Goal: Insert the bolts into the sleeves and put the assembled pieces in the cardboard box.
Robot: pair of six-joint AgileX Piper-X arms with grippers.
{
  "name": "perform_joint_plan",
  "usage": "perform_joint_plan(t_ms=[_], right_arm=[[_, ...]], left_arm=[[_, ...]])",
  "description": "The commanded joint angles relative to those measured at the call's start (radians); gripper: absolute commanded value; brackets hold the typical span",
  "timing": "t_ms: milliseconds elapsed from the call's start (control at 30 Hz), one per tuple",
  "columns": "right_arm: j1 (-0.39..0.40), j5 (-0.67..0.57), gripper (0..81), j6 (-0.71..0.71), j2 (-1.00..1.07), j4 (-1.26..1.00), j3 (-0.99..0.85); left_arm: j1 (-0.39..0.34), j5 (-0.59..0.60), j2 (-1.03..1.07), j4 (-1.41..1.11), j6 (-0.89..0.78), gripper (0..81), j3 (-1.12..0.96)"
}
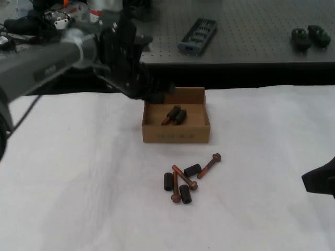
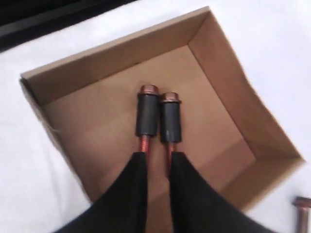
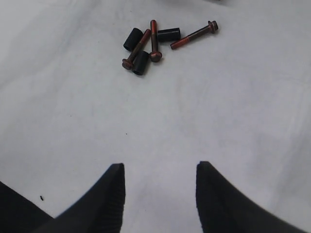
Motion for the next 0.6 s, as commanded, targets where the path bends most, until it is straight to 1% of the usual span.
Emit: perform_joint_plan(t_ms=[0, 100, 300, 467, 567], right_arm=[[-0.006, -0.005, 34.6, -0.01, -0.008, 0.006, 0.001], [-0.006, -0.005, 34.6, -0.01, -0.008, 0.006, 0.001], [-0.006, -0.005, 34.6, -0.01, -0.008, 0.006, 0.001], [-0.006, -0.005, 34.6, -0.01, -0.008, 0.006, 0.001], [-0.006, -0.005, 34.6, -0.01, -0.008, 0.004, 0.001]], left_arm=[[-0.003, 0.077, -0.051, 0.098, 0.026, 0.6, -0.012], [-0.007, 0.085, -0.085, 0.185, 0.039, 0.7, -0.012], [-0.036, 0.079, -0.171, 0.375, 0.182, 0.7, 0.007], [-0.08, 0.077, -0.281, 0.409, 0.179, 0.7, 0.092], [-0.119, 0.012, -0.367, 0.431, 0.179, 0.7, 0.171]])
